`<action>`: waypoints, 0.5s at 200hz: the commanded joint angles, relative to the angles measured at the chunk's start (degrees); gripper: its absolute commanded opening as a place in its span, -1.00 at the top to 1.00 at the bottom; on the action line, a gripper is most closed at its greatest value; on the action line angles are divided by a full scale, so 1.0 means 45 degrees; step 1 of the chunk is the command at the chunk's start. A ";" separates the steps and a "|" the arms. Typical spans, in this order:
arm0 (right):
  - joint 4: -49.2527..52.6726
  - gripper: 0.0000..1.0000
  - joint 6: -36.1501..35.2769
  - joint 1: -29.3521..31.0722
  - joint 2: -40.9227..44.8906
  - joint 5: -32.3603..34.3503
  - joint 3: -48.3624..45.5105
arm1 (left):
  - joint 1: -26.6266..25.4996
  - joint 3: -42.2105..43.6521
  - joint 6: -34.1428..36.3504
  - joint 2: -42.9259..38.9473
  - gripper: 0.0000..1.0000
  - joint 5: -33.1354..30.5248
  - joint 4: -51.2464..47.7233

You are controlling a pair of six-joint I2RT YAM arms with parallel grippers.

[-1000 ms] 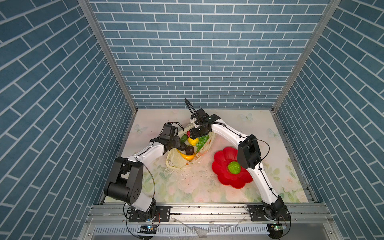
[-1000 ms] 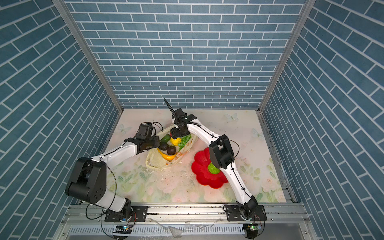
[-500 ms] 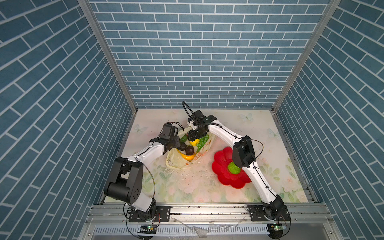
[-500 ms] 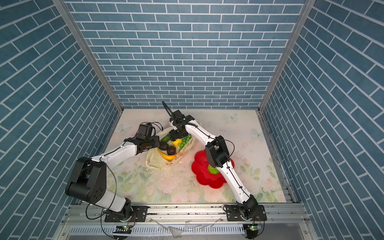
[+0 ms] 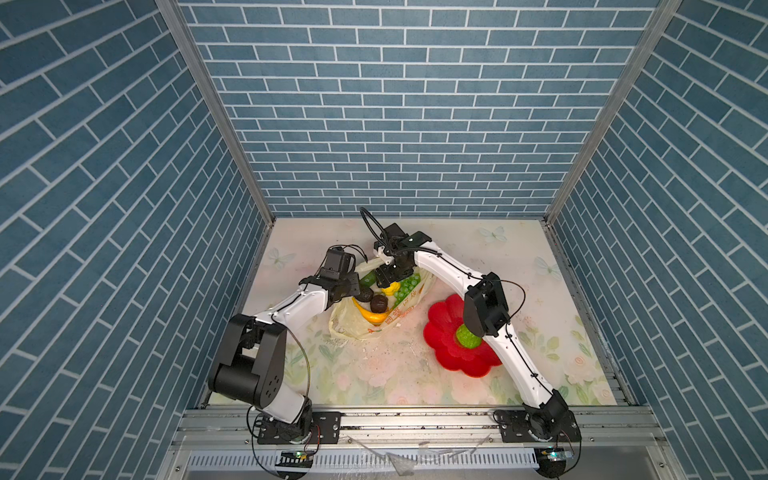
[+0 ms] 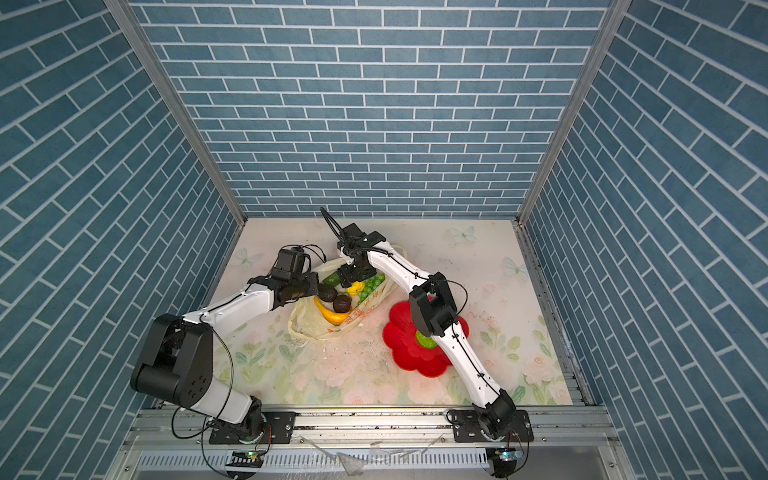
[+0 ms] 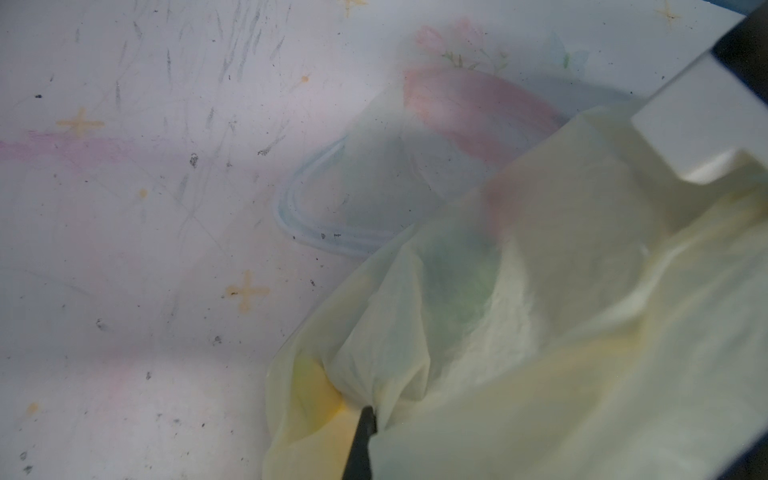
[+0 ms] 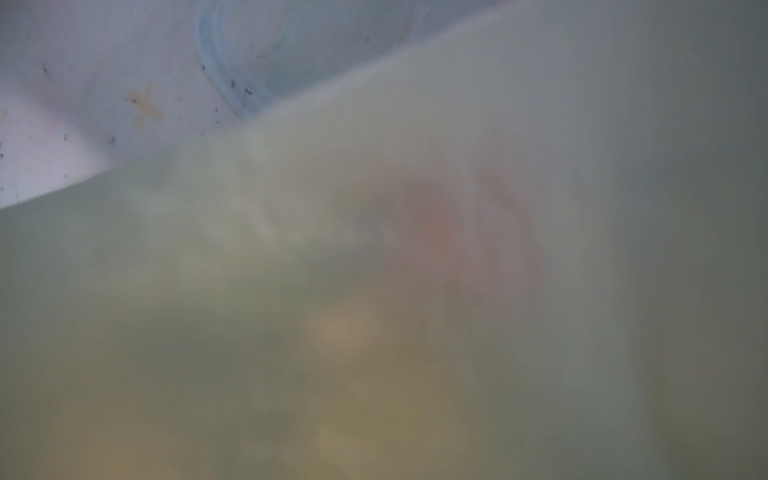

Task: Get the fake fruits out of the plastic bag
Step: 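Reach the right gripper back into the bag toward the yellow lemon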

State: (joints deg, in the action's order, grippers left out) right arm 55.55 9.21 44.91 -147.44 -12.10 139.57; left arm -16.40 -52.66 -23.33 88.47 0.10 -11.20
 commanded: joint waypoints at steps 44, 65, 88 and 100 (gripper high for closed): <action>0.0604 -0.56 0.0707 0.0115 0.0638 0.0747 -0.0408 | 0.0120 0.0111 0.0072 0.0023 1.00 0.0010 -0.0016; 0.0132 -0.61 0.1136 0.0187 0.1146 0.1024 -0.1201 | 0.0110 0.0121 0.0087 0.0028 1.00 -0.0001 -0.0040; -0.0010 -0.64 0.1493 0.0310 0.1449 0.1797 -0.1719 | 0.0110 0.0121 0.0085 -0.0002 1.00 0.0002 -0.0030; -0.0137 -0.65 0.1618 0.0374 0.1645 0.2228 -0.2048 | 0.0110 0.0118 0.0087 0.0024 1.00 0.0014 -0.0029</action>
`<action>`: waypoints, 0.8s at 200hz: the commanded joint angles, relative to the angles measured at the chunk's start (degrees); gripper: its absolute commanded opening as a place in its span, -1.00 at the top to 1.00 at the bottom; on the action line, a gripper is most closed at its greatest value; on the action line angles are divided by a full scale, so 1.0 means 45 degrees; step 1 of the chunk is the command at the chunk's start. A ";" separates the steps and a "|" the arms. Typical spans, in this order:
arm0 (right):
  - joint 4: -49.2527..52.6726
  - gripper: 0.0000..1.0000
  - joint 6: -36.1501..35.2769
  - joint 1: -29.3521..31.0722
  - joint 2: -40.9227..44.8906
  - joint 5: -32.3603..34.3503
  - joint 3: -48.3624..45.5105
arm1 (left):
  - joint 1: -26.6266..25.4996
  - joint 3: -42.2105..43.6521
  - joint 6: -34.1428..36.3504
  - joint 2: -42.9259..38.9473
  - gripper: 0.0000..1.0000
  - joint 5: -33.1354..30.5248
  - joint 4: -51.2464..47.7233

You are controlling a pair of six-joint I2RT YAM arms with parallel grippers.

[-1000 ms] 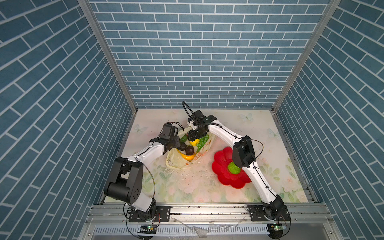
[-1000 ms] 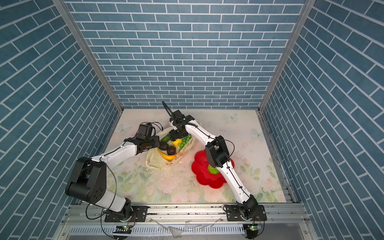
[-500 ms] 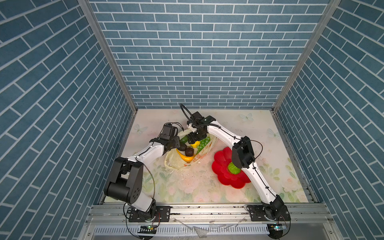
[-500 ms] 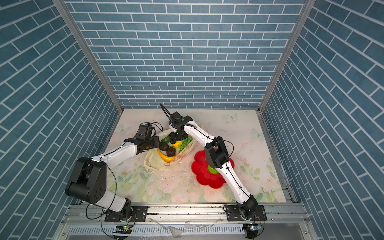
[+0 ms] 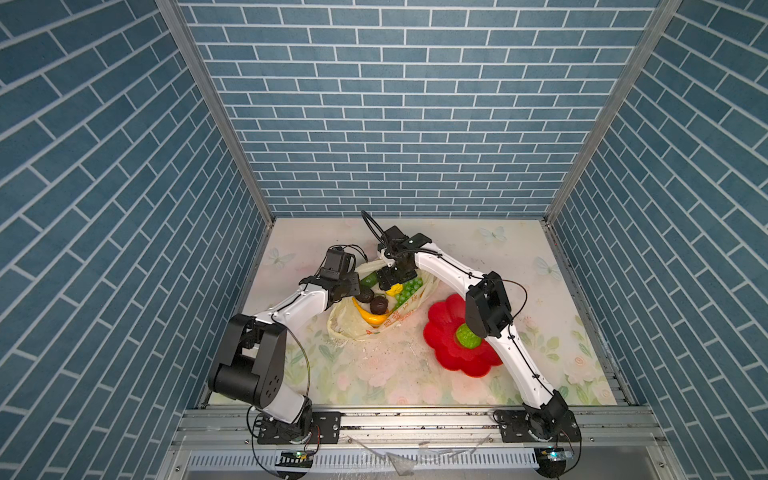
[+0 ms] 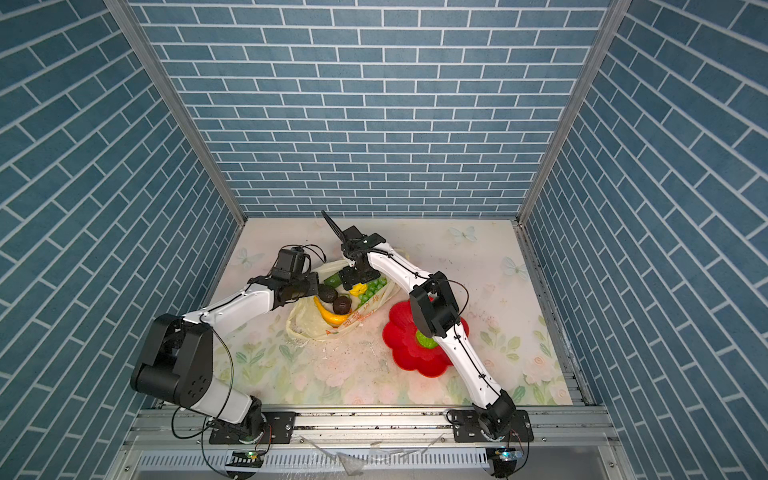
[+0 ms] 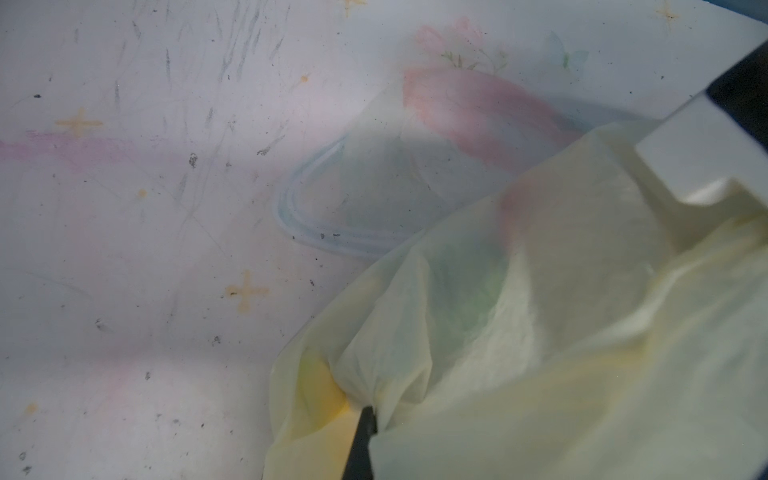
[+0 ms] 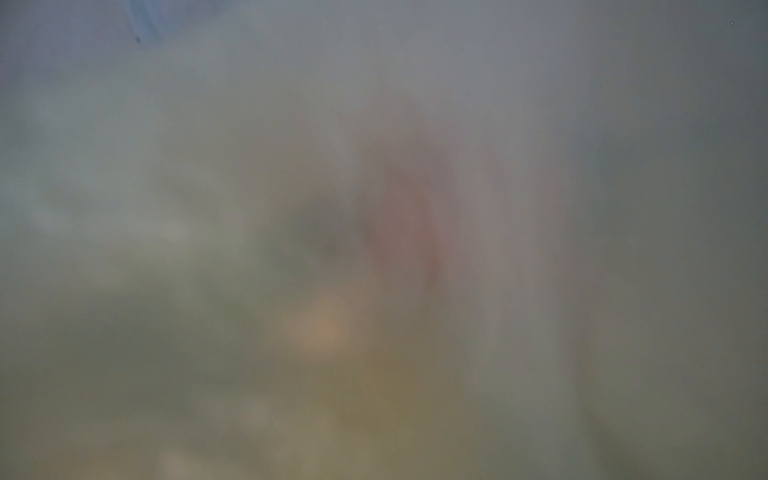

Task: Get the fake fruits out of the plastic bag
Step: 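Reach the right gripper back into the bag toward the yellow lemon, then grasp the yellow lemon with the right gripper and carry it over the plate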

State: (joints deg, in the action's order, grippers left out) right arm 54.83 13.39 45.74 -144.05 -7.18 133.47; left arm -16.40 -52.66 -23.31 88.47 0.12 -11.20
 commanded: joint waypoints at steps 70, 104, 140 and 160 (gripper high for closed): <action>-0.2656 -0.68 0.1177 0.0800 0.2880 0.2596 -0.3952 | 0.0110 0.0092 0.0085 0.0028 1.00 0.0032 -0.0035; -0.3579 -0.61 0.1290 0.1139 0.3394 0.3491 -0.5027 | 0.0110 0.0117 0.0071 0.0008 1.00 0.0032 -0.0040; -0.3762 -0.49 0.1453 0.1315 0.3352 0.3574 -0.5402 | 0.0110 0.0121 0.0076 -0.0011 1.00 0.0078 -0.0030; -0.3705 -0.43 0.1569 0.1338 0.3105 0.3586 -0.5346 | 0.0110 0.0101 0.0075 -0.0034 1.00 0.0080 -0.0054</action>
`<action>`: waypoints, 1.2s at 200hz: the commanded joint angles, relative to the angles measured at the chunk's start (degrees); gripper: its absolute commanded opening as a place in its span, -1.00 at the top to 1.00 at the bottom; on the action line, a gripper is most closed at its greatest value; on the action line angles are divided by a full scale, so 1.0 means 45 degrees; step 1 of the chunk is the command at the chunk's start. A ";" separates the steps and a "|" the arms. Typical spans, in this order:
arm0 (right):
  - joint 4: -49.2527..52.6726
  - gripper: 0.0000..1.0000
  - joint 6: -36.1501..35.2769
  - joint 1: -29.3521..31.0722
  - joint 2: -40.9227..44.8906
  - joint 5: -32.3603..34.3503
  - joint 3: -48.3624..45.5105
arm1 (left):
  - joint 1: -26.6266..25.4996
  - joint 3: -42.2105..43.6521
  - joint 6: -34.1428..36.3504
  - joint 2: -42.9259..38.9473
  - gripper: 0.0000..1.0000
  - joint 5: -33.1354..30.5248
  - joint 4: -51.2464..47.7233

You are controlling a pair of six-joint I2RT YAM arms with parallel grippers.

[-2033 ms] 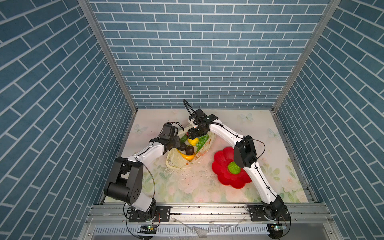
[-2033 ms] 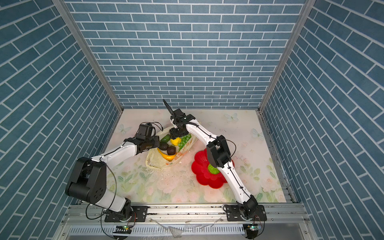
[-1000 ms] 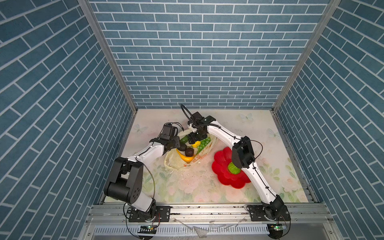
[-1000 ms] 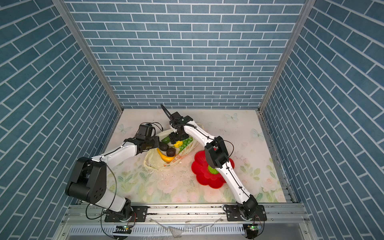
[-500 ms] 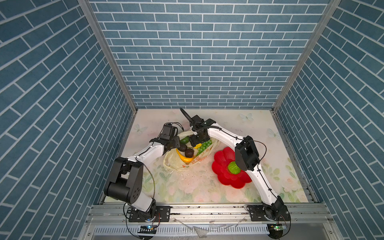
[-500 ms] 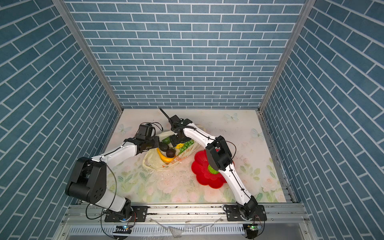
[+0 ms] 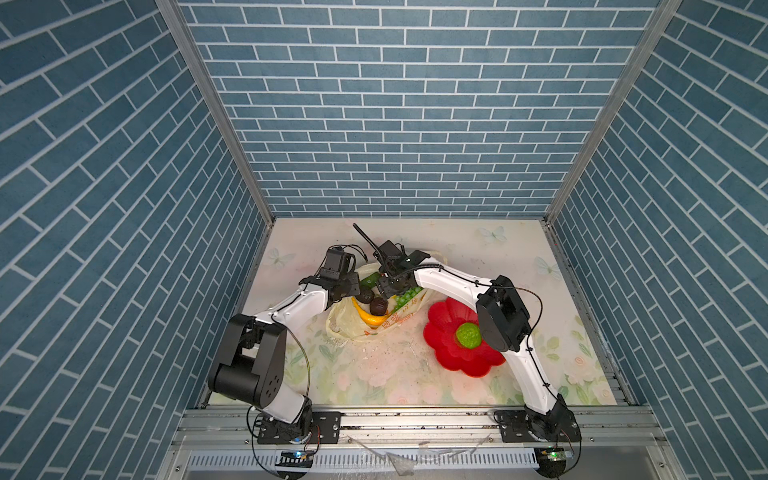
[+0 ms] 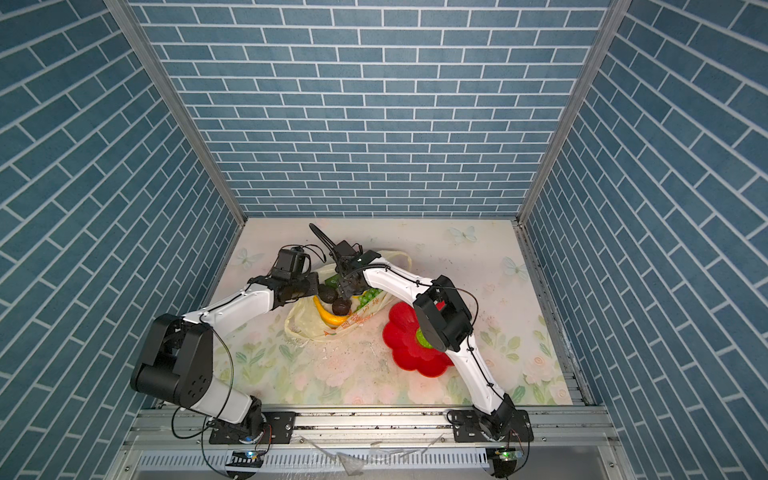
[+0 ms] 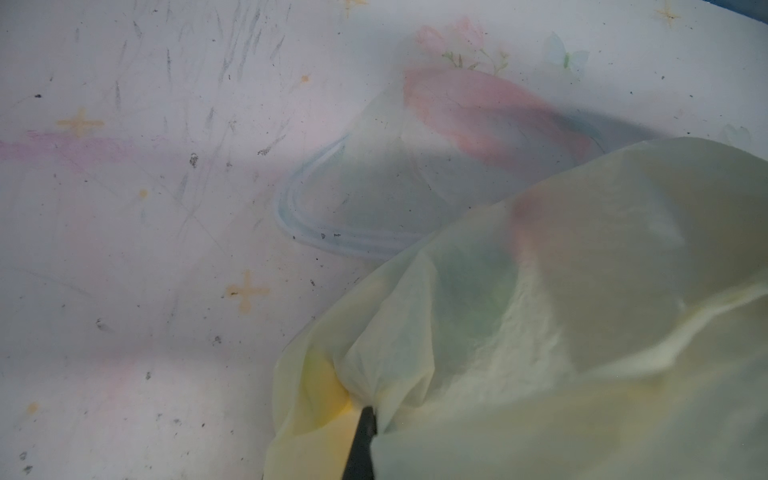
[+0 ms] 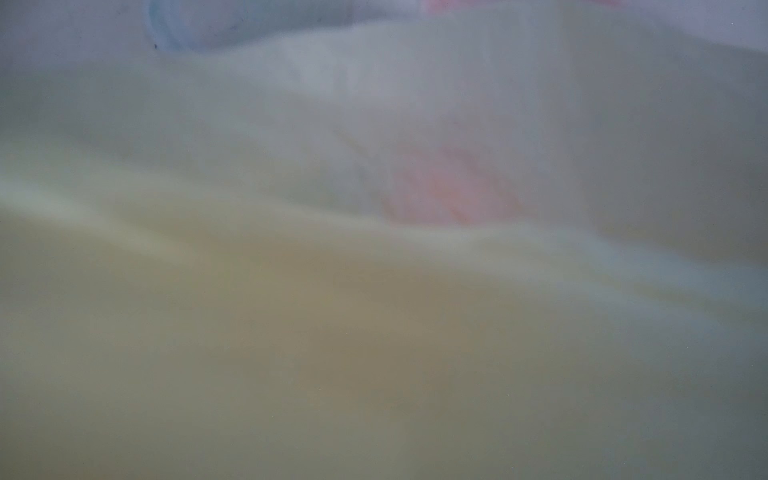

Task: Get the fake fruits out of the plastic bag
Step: 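Grasp the yellow lemon with the right gripper and carry it over the plate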

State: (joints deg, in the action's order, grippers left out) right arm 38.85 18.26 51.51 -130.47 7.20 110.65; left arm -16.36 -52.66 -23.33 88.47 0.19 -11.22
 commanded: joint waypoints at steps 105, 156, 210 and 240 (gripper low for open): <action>0.0068 -0.51 0.0610 0.0061 -0.0664 0.0983 0.0096 | 0.0100 0.0135 0.0069 -0.0110 1.00 0.0057 -0.0059; -0.0066 -0.26 0.0629 0.0059 -0.0613 0.0953 0.0026 | 0.0110 0.0133 0.0069 -0.0100 1.00 0.0057 -0.0051; -0.0105 -0.13 0.0513 0.0058 0.0485 0.0632 -0.0468 | 0.0102 0.0116 0.0106 -0.0055 1.00 0.0062 -0.0045; 0.0422 -0.10 0.0366 0.0058 0.1553 0.0164 -0.0710 | 0.0105 0.0106 0.0107 -0.0050 1.00 -0.0009 -0.0087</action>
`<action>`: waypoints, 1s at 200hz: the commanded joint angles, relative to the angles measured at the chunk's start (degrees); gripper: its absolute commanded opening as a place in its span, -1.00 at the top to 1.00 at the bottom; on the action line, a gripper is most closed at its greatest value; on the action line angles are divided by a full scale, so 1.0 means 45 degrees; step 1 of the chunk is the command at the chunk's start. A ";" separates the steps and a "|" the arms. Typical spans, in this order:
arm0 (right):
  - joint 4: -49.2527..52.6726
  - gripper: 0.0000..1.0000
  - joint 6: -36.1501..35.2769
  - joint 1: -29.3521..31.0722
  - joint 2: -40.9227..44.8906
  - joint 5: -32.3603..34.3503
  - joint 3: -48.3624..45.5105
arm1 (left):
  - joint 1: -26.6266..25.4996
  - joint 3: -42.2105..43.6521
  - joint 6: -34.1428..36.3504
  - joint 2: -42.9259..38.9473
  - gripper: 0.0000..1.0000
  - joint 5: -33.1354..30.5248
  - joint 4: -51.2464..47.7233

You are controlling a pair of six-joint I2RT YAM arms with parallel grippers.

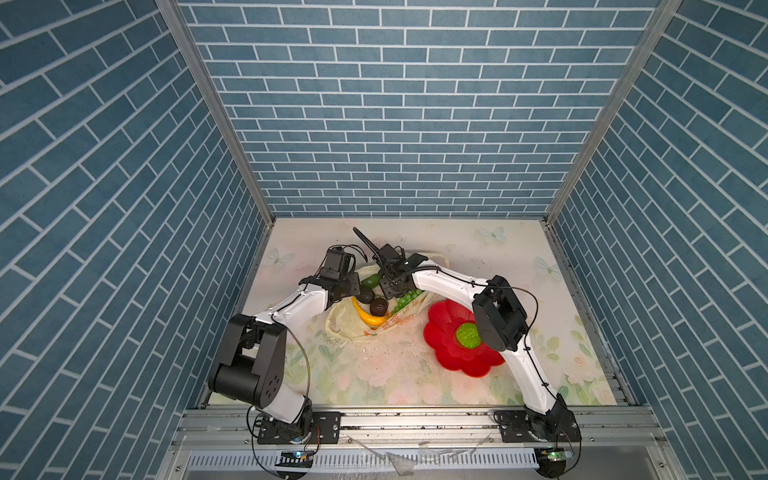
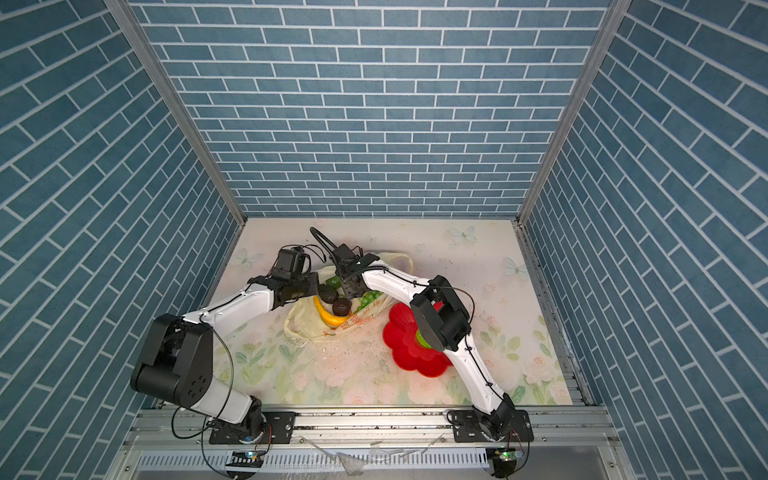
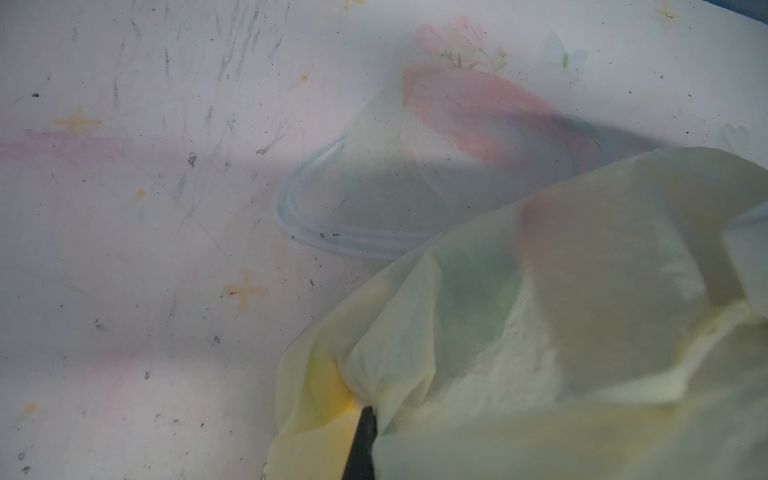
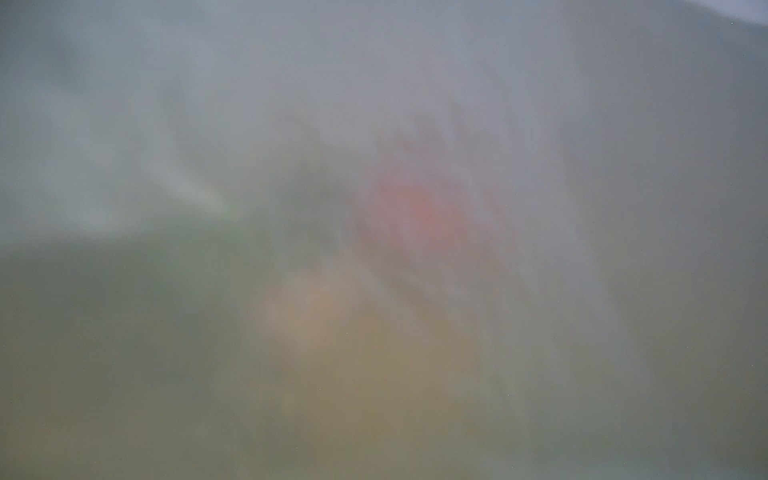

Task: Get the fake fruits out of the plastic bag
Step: 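Grasp the yellow lemon with the right gripper and carry it over the plate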

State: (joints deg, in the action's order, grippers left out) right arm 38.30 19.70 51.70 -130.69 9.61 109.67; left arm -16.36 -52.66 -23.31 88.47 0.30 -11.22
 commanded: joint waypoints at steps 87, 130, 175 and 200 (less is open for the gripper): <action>0.3790 -0.10 -0.0957 -0.0391 0.5354 -0.1448 -0.3082 | 0.0102 0.0119 0.0159 -0.0050 1.00 -0.0075 -0.0143; 0.5948 -0.08 -0.1206 -0.0465 0.6742 -0.1825 -0.4511 | 0.0100 0.0135 0.0160 0.0004 1.00 -0.0045 -0.0104; 0.7334 -0.05 -0.1293 -0.0473 0.7105 -0.2829 -0.5560 | 0.0101 0.0141 0.0171 0.0004 1.00 -0.0066 -0.0126; 0.7901 -0.05 -0.1310 -0.0465 0.7058 -0.3108 -0.6091 | 0.0103 0.0160 0.0169 -0.0021 1.00 -0.0054 -0.0139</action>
State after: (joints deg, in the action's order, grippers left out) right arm 67.53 15.73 49.54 -100.29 -1.74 84.88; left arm -16.36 -52.66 -23.27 88.47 0.25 -11.22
